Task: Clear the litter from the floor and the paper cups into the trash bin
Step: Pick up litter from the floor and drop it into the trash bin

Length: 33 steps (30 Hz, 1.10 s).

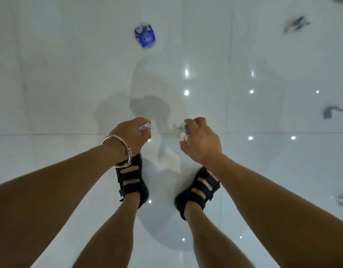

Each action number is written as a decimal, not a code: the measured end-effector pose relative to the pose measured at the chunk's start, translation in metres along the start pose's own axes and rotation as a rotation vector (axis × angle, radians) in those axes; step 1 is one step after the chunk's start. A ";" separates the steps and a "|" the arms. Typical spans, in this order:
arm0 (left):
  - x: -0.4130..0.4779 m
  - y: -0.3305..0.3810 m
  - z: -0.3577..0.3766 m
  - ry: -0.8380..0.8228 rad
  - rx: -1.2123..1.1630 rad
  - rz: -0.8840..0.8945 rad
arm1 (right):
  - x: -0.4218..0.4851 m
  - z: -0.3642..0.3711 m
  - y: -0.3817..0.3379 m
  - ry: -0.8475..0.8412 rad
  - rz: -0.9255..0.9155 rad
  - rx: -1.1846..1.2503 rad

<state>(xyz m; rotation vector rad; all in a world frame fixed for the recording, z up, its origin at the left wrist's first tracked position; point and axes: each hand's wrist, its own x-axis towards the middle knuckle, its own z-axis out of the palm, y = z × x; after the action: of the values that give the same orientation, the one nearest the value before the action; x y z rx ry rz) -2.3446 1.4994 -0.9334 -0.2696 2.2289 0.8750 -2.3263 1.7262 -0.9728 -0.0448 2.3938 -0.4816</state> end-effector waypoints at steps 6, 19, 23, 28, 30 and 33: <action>-0.078 0.068 -0.140 0.201 -0.128 0.049 | -0.040 -0.159 -0.115 0.078 -0.178 -0.134; -0.320 0.079 -0.414 0.528 -0.368 -0.071 | -0.159 -0.375 -0.444 0.085 -0.367 -0.250; -0.376 0.056 -0.485 0.631 -0.393 -0.097 | -0.188 -0.386 -0.537 0.092 -0.478 -0.296; -0.411 0.025 -0.542 0.728 -0.375 -0.144 | -0.200 -0.385 -0.622 0.076 -0.604 -0.359; -0.416 0.014 -0.556 0.742 -0.354 -0.166 | -0.195 -0.386 -0.649 0.060 -0.633 -0.391; -0.413 -0.001 -0.580 0.752 -0.362 -0.200 | -0.175 -0.389 -0.689 0.031 -0.662 -0.410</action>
<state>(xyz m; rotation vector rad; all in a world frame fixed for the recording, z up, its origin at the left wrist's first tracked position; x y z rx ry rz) -2.3637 1.0899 -0.3507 -1.1293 2.6168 1.1966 -2.5055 1.2405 -0.3493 -1.0372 2.4319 -0.2691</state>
